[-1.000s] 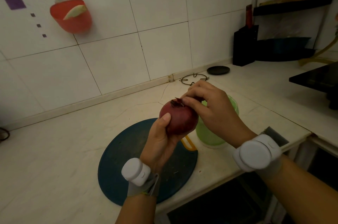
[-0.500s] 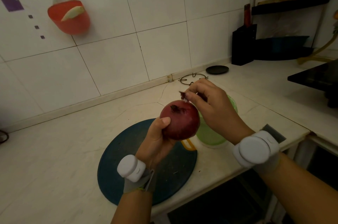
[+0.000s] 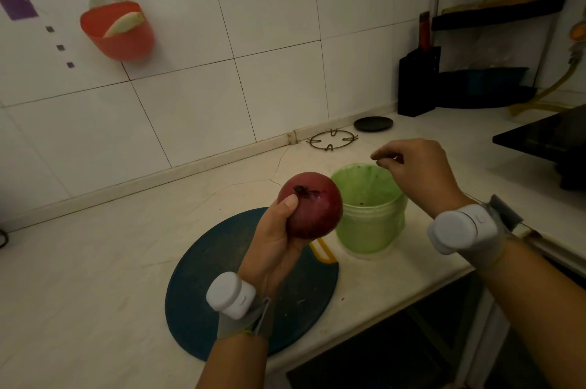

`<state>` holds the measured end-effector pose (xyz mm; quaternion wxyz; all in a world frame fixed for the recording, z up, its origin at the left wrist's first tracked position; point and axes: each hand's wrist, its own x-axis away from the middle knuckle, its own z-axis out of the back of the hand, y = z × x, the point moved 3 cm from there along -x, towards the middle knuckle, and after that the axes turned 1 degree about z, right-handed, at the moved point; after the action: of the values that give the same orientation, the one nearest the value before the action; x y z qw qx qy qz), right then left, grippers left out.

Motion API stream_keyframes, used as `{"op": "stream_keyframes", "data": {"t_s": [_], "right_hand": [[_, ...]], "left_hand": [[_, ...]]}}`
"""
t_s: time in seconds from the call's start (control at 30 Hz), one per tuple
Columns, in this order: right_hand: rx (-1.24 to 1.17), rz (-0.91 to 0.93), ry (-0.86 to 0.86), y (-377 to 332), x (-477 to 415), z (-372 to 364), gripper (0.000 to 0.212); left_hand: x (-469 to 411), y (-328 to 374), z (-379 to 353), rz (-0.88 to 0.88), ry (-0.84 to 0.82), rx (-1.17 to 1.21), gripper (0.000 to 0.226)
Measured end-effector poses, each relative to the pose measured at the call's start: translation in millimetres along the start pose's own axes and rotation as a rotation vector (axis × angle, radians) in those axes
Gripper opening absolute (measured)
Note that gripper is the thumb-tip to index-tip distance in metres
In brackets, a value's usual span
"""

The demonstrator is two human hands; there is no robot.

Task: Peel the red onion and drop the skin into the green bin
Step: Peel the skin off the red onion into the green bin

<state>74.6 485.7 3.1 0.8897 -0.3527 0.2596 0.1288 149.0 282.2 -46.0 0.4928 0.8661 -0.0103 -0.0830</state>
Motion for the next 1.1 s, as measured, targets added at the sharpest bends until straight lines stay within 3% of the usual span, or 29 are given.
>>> {"op": "stream_keyframes", "data": {"t_s": [0.17, 0.3, 0.43, 0.6, 0.73, 0.9, 1.1], "right_hand": [[-0.229, 0.026, -0.077, -13, 7, -2, 0.025], [-0.538, 0.186, -0.326, -48, 29, -7, 0.037], [-0.607, 0.222, -0.299, -58, 34, -15, 0.024], [-0.519, 0.275, -0.157, -63, 37, -14, 0.01], [-0.213, 0.48, -0.051, -74, 42, -16, 0.007], [-0.059, 0.486, -0.111, -79, 43, -26, 0.009], [-0.082, 0.392, -0.179, -78, 41, -26, 0.008]], "left_hand": [[3, 0, 0, 0.053, 0.085, 0.004, 0.037], [6, 2, -3, 0.057, 0.081, -0.032, 0.039], [6, 3, 0, 0.02, 0.056, -0.099, 0.04], [6, 3, 7, -0.013, 0.051, -0.201, 0.066], [6, 2, 8, 0.004, 0.063, -0.163, 0.085], [7, 1, 7, 0.041, 0.087, -0.159, 0.069], [7, 4, 7, 0.061, 0.056, -0.216, 0.095]]}}
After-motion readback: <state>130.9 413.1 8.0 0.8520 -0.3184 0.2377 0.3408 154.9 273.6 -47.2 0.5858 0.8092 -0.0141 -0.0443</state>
